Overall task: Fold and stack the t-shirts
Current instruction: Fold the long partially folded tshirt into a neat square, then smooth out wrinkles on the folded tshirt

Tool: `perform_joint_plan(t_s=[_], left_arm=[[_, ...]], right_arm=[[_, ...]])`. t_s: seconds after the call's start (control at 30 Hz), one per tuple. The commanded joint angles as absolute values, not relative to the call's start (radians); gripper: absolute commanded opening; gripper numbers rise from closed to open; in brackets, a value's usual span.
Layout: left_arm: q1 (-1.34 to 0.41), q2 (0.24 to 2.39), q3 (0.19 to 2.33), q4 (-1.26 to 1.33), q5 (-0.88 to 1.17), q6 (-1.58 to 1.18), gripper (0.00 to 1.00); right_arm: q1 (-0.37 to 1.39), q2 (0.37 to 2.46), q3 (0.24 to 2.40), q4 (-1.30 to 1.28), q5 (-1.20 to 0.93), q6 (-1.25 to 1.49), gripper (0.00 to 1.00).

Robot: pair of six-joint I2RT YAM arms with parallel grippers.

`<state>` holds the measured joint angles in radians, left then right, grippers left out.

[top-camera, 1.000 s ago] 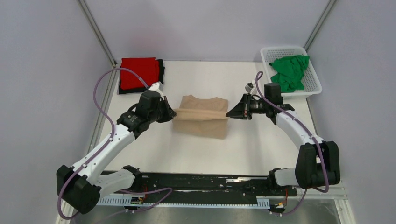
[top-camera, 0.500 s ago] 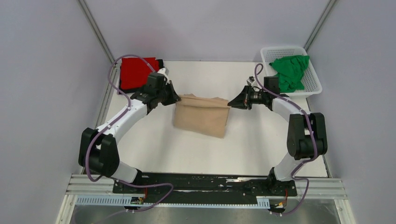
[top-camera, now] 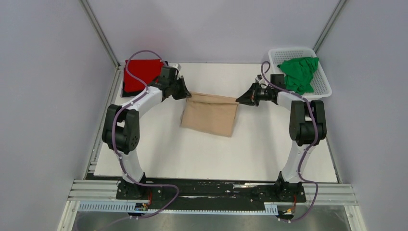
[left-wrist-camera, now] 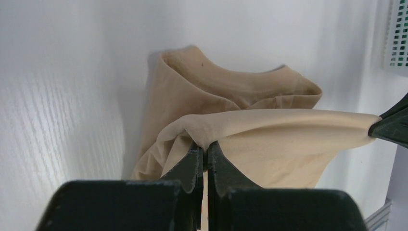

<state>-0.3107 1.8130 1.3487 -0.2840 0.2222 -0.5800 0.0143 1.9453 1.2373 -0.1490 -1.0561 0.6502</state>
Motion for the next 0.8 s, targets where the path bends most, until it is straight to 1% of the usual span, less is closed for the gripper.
perform_joint_plan(t_s=[0.0,0.03,0.1,0.13,0.17,0.2,0.23,0.27,0.3,0.33,0.43,0.47,0.5,0.53,0.67,0.7,0.77], left_arm=[[-0.269,1.922,1.435,-0.244,0.239,-0.567,0.0],[-0.266,1.936,1.459,-0.239,0.254,-0.575,0.0],[-0.262,1.979,1.501,-0.222,0.272,-0.58,0.09],[-0.259,2.004,1.518,-0.211,0.274,-0.581,0.24],[-0.258,2.016,1.555,-0.204,0.286,-0.582,0.33],[-0.256,2.044,1.576,-0.19,0.297,-0.583,0.58],[-0.255,2.057,1.627,-0.187,0.317,-0.591,0.7],[-0.251,2.082,1.653,-0.189,0.336,-0.593,0.9],[-0.249,2.093,1.702,-0.19,0.374,-0.599,0.95],[-0.247,2.108,1.723,-0.198,0.393,-0.603,0.99],[-0.247,2.098,1.744,-0.209,0.451,-0.607,1.0],[-0.247,2.073,1.728,-0.206,0.456,-0.606,1.0],[-0.247,2.055,1.684,-0.199,0.466,-0.609,1.0],[-0.248,2.012,1.658,-0.196,0.471,-0.611,1.0],[-0.269,1.839,1.442,-0.146,0.5,-0.599,1.0],[-0.287,1.787,1.378,-0.146,0.5,-0.591,1.0],[-0.323,1.738,1.318,-0.165,0.497,-0.566,1.0]], right_arm=[[-0.031,2.04,1.337,-0.109,-1.021,0.62,0.03],[-0.033,2.065,1.361,-0.11,-1.012,0.621,0.06],[-0.037,2.112,1.419,-0.113,-1.003,0.623,0.11],[-0.041,2.134,1.449,-0.119,-0.993,0.625,0.18],[-0.046,2.157,1.486,-0.129,-0.978,0.626,0.29],[-0.052,2.179,1.523,-0.139,-0.96,0.628,0.42],[-0.056,2.196,1.556,-0.157,-0.935,0.633,0.53],[-0.059,2.208,1.586,-0.177,-0.919,0.634,0.59],[-0.06,2.21,1.602,-0.192,-0.909,0.632,0.64],[-0.059,2.202,1.597,-0.198,-0.904,0.629,0.69],[-0.054,2.124,1.52,-0.201,-0.878,0.601,0.87],[-0.052,2.094,1.484,-0.202,-0.872,0.591,0.97],[-0.05,2.063,1.45,-0.204,-0.871,0.581,1.0],[-0.046,2.026,1.411,-0.205,-0.869,0.571,1.0],[-0.006,1.883,1.282,-0.212,-0.857,0.527,1.0],[0.03,1.852,1.255,-0.212,-0.855,0.522,1.0],[0.07,1.807,1.219,-0.21,-0.847,0.52,1.0]])
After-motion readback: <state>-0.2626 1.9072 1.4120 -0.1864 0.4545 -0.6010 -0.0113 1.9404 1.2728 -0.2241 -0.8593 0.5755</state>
